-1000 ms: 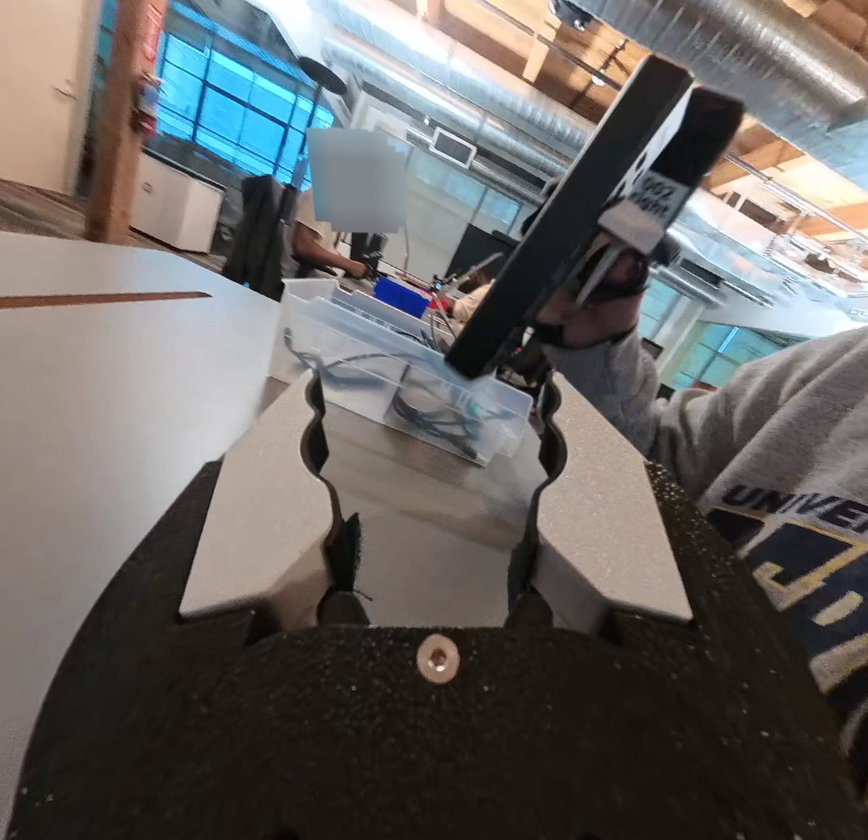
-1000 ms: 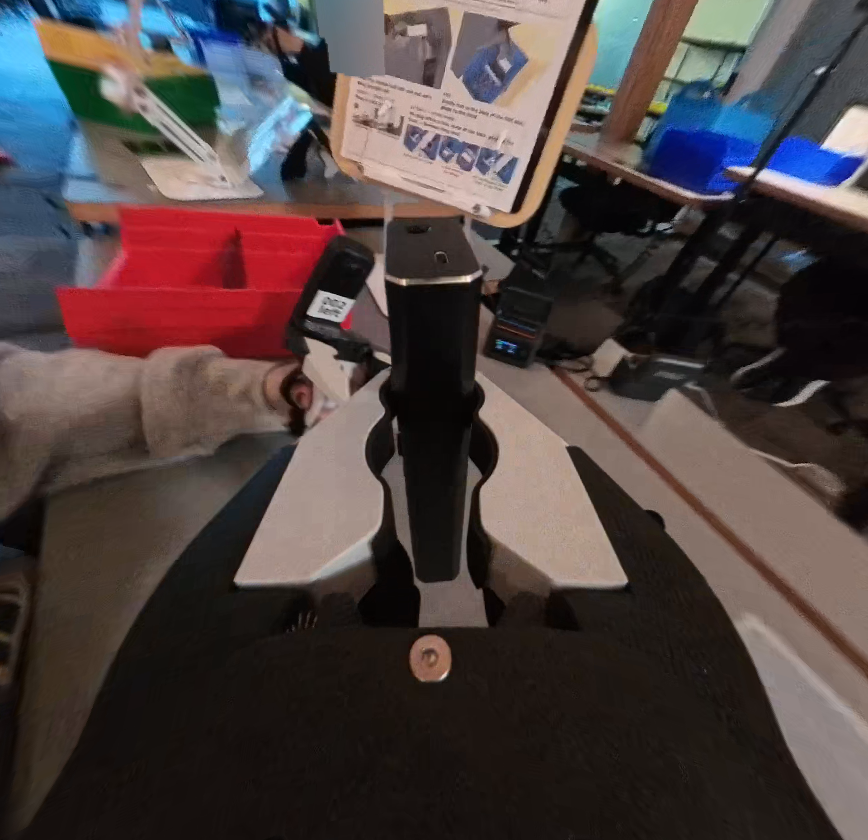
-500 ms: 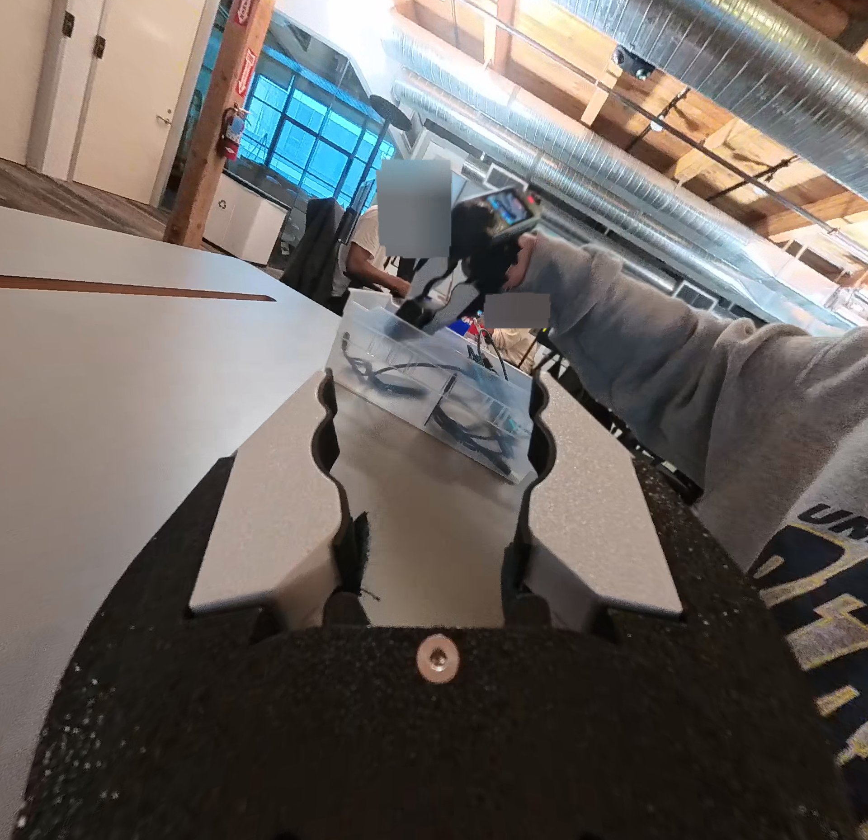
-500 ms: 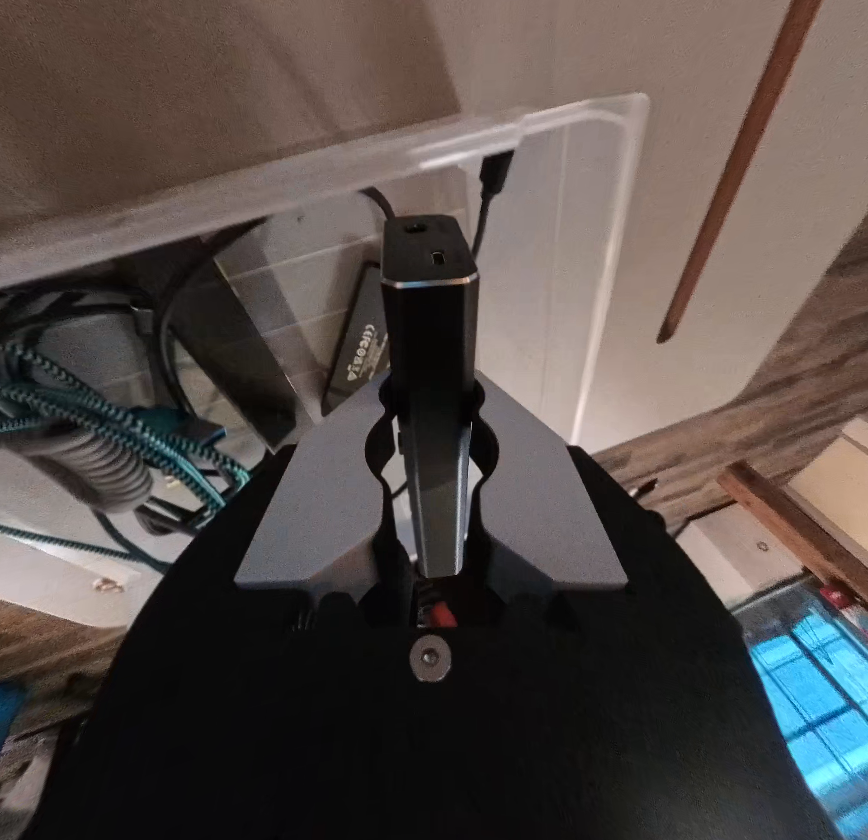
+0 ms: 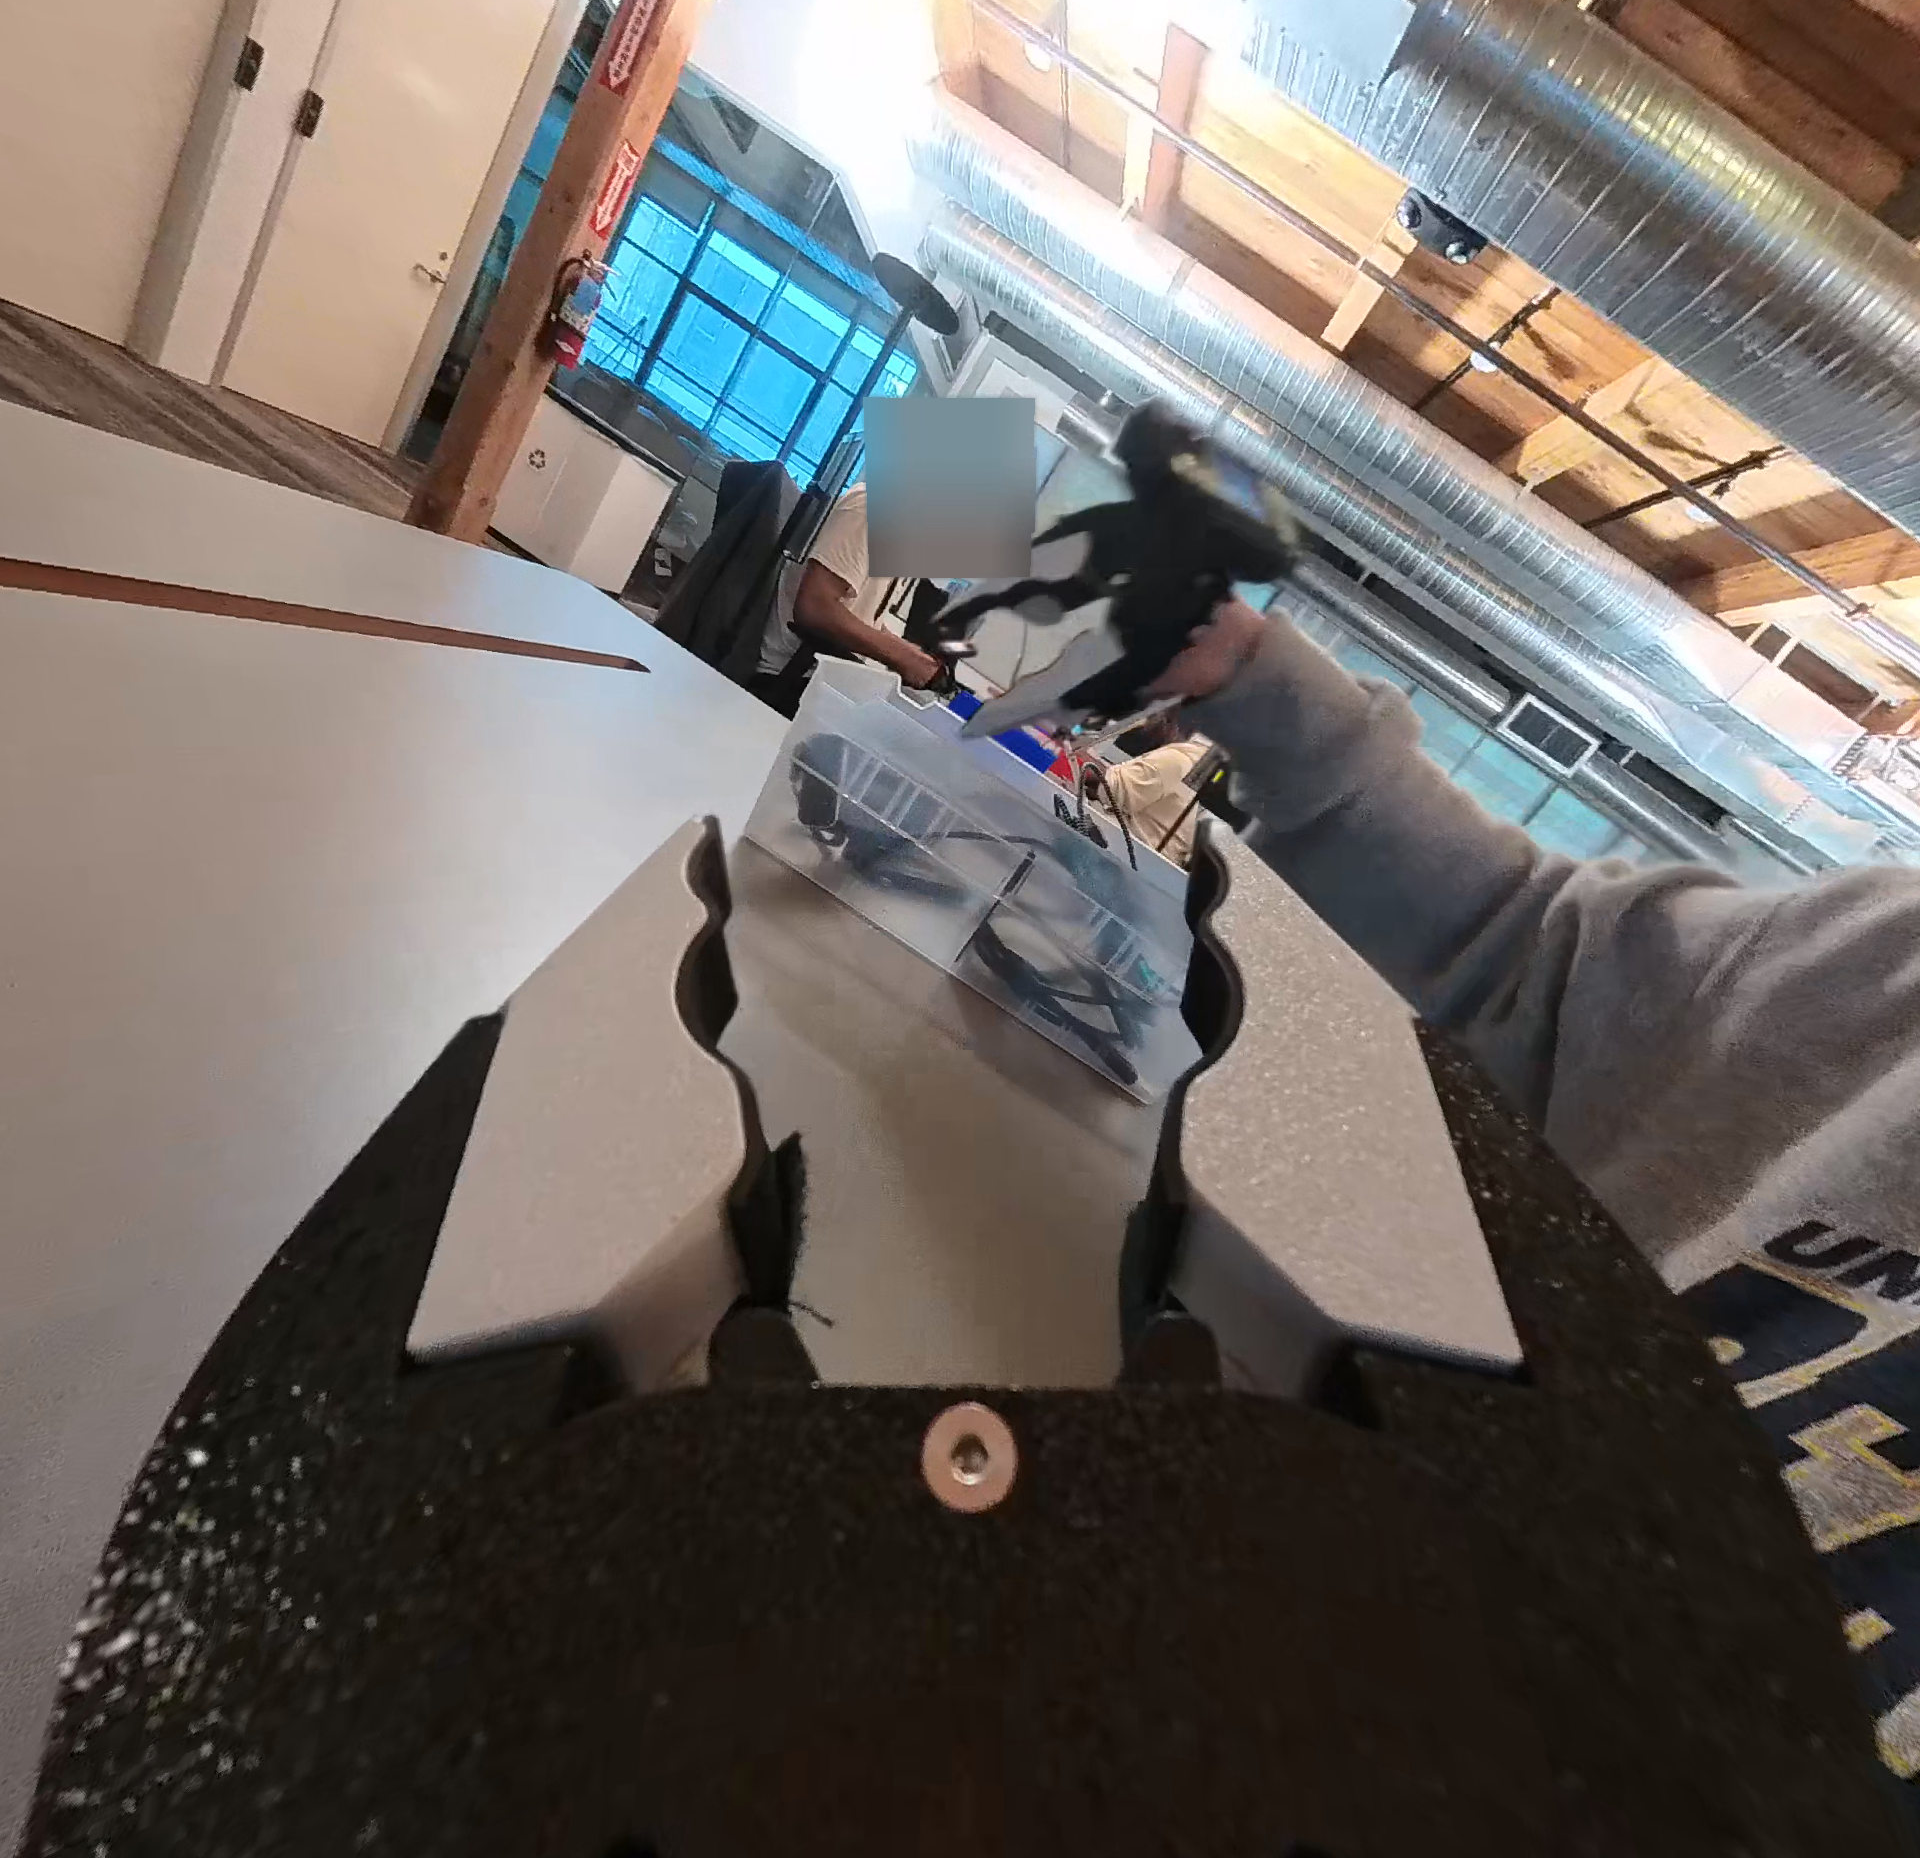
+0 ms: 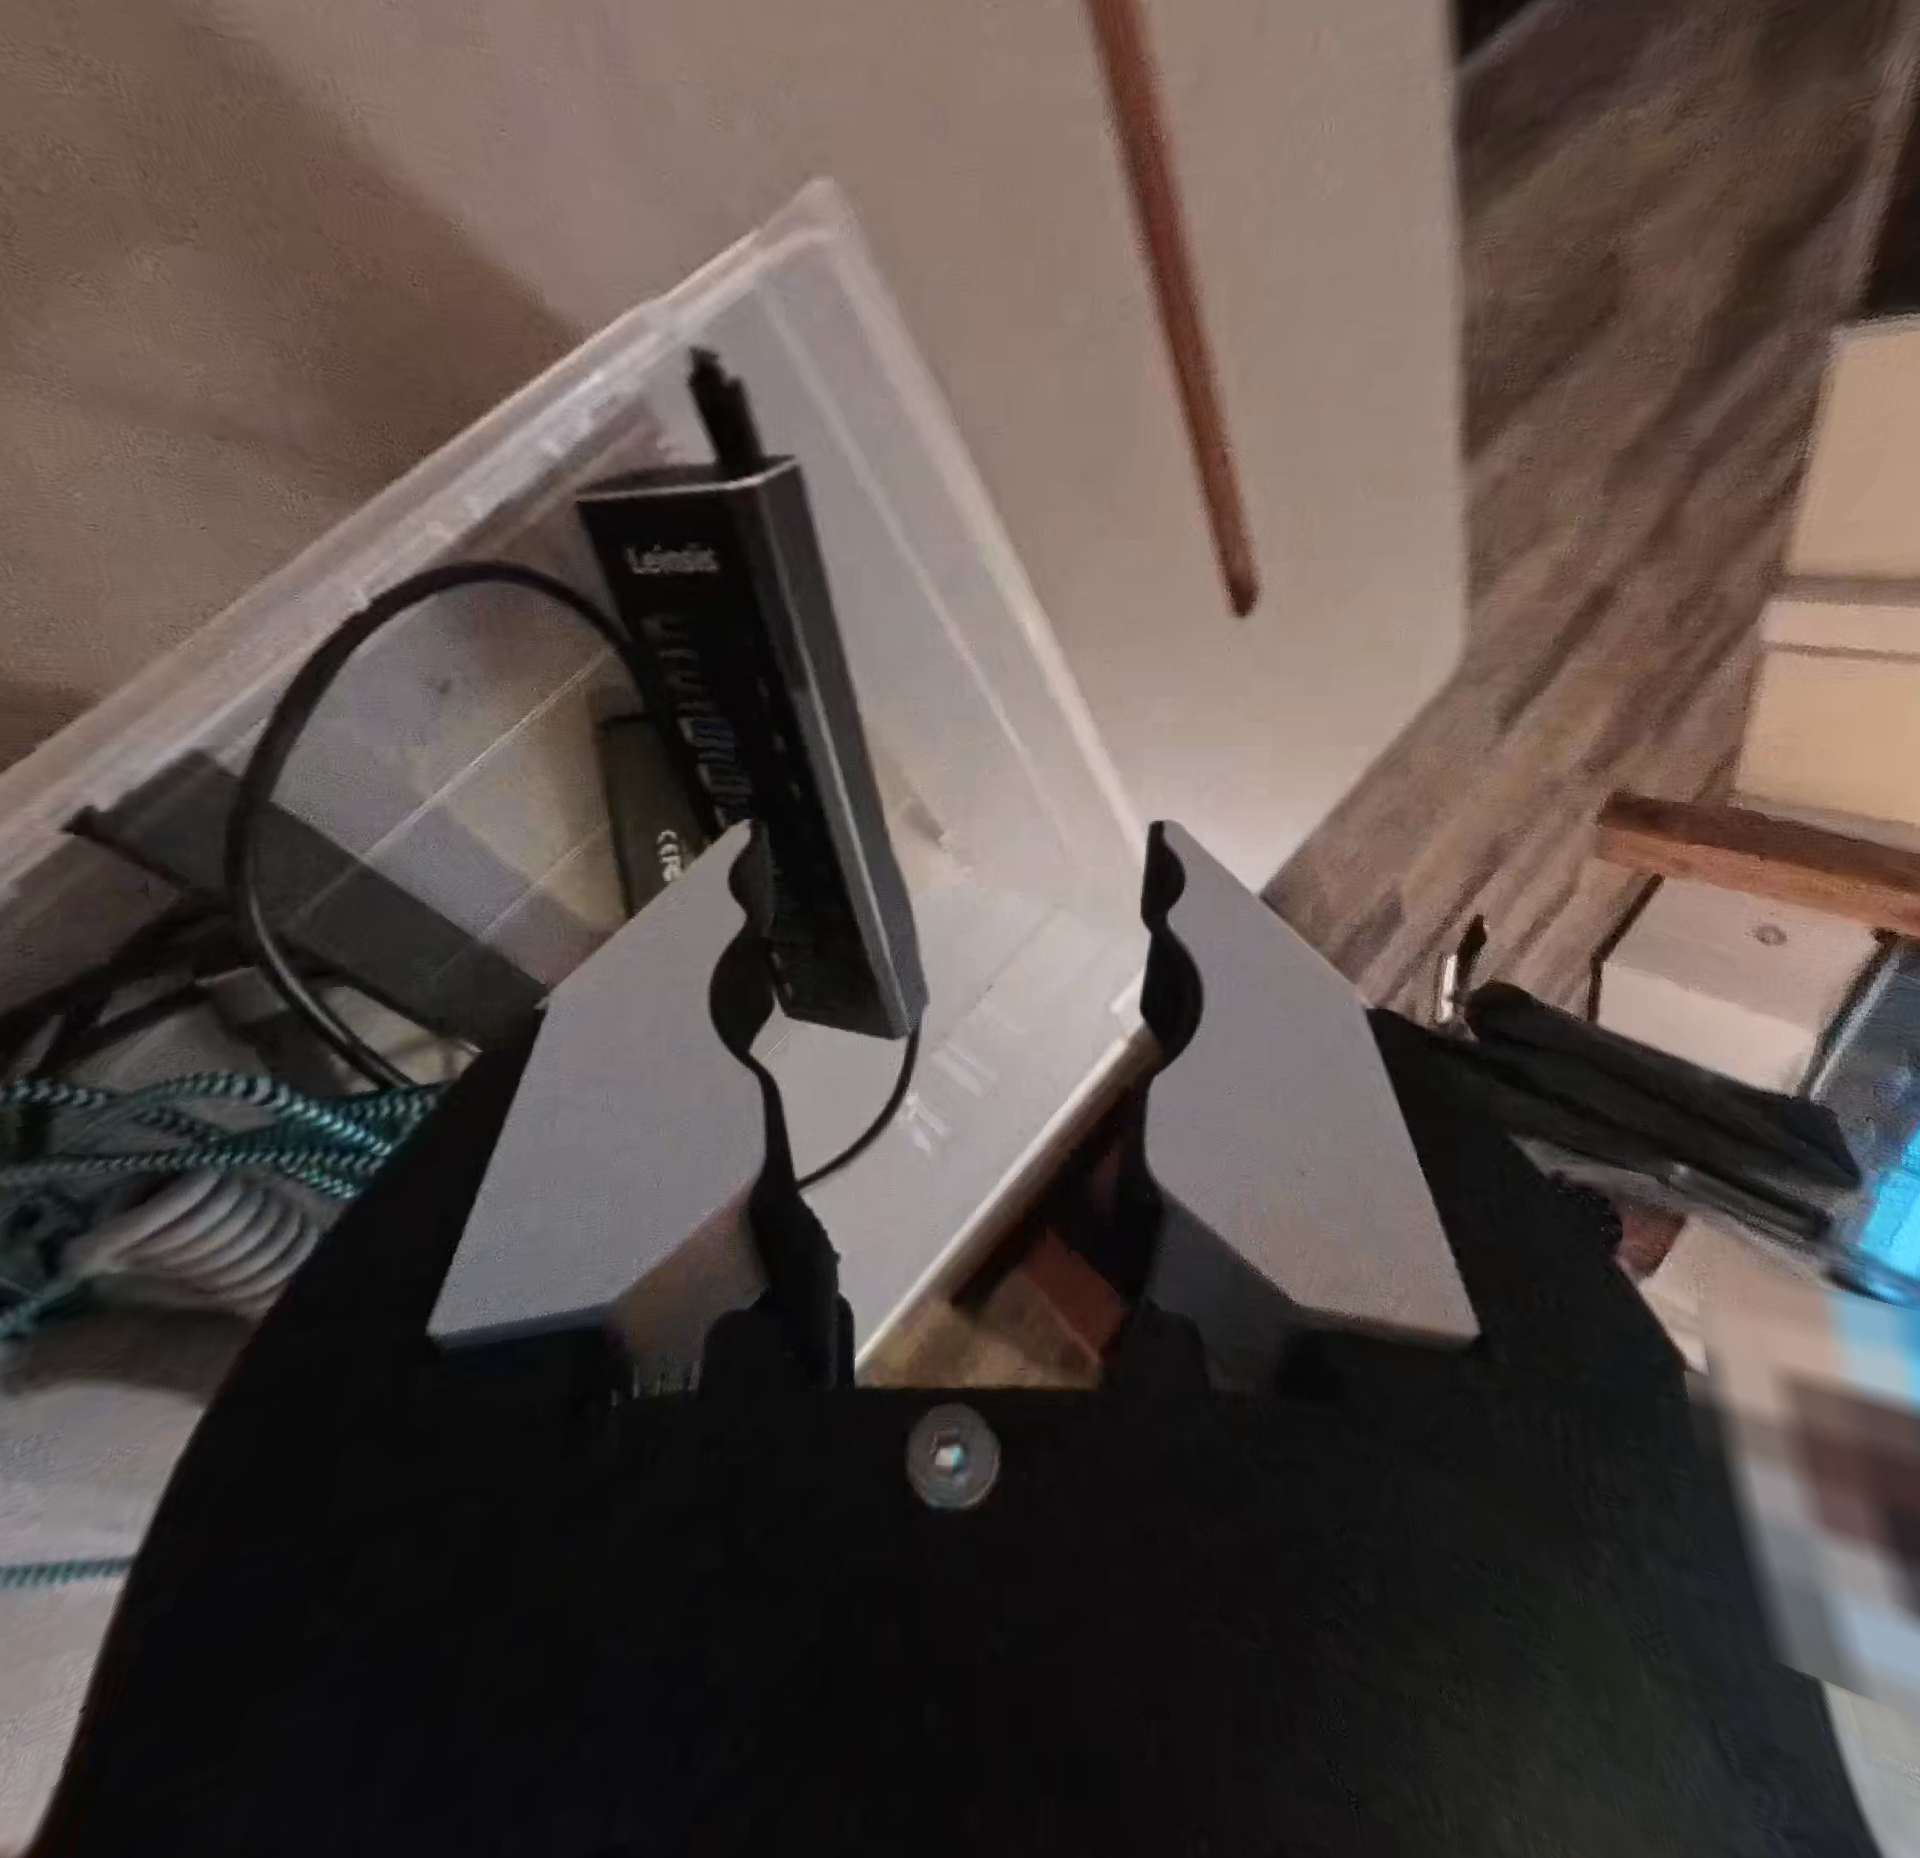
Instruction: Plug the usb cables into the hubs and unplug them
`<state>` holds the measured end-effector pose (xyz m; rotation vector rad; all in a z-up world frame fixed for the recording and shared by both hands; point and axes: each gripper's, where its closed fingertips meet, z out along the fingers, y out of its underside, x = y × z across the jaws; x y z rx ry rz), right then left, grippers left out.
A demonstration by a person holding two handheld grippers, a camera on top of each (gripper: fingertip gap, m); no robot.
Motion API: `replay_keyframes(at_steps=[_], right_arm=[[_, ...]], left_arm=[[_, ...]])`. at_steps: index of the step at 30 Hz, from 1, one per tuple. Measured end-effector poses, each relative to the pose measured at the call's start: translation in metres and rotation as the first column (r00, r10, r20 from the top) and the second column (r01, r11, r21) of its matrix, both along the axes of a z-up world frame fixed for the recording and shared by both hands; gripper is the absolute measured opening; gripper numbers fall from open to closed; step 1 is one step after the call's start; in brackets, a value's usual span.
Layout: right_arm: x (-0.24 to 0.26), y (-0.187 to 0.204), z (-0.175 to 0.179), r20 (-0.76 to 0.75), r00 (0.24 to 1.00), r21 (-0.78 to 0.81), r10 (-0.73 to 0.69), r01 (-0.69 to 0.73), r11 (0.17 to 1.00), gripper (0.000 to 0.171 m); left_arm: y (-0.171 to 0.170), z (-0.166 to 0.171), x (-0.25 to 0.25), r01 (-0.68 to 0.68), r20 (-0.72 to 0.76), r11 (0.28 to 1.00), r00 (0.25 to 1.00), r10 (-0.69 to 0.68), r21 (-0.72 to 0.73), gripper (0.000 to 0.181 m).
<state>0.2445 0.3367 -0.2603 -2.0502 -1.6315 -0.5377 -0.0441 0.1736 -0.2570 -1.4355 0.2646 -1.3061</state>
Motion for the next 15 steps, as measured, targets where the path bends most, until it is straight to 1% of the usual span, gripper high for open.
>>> replay_keyframes(at_steps=[2,3,5,7,8,9,10,12,14,15], right_arm=[[0.002,-0.015,0.040,-0.202,0.979,0.157,-0.023,0.056,0.986,0.071],[0.000,-0.030,0.058,-0.329,0.944,0.222,-0.002,0.080,0.972,0.071],[-0.001,-0.069,0.087,-0.561,0.824,0.316,0.082,0.122,0.941,0.070],[0.008,-0.110,0.104,-0.700,0.695,0.388,0.165,0.176,0.905,0.068],[0.017,-0.127,0.106,-0.731,0.656,0.417,0.190,0.207,0.885,0.068],[0.030,-0.140,0.105,-0.745,0.637,0.442,0.197,0.250,0.861,0.068],[0.045,-0.152,0.101,-0.750,0.632,0.461,0.193,0.291,0.838,0.068],[0.073,-0.168,0.089,-0.747,0.645,0.479,0.159,0.357,0.802,0.068],[0.098,-0.178,0.074,-0.752,0.651,0.457,0.103,0.403,0.793,0.068],[0.108,-0.181,0.067,-0.766,0.638,0.431,0.074,0.425,0.796,0.068]], left_arm=[[0.002,-0.002,0.000,-0.021,-0.020,1.000,1.000,0.021,-0.002,0.089],[0.003,-0.004,0.001,-0.033,-0.041,0.999,0.999,0.033,0.000,0.090],[0.005,-0.007,0.004,-0.062,-0.109,0.998,0.992,0.064,0.020,0.092],[0.005,-0.011,0.008,-0.106,-0.208,0.992,0.971,0.118,0.067,0.092],[0.005,-0.013,0.011,-0.135,-0.268,0.986,0.951,0.156,0.097,0.091],[0.005,-0.014,0.013,-0.160,-0.332,0.979,0.923,0.195,0.129,0.091],[0.003,-0.013,0.018,-0.178,-0.386,0.971,0.894,0.228,0.161,0.092],[-0.006,-0.002,0.029,-0.212,-0.450,0.951,0.843,0.294,0.224,0.093],[-0.022,0.013,0.034,-0.269,-0.487,0.923,0.789,0.375,0.275,0.098],[-0.033,0.022,0.033,-0.306,-0.498,0.903,0.757,0.422,0.301,0.102]])
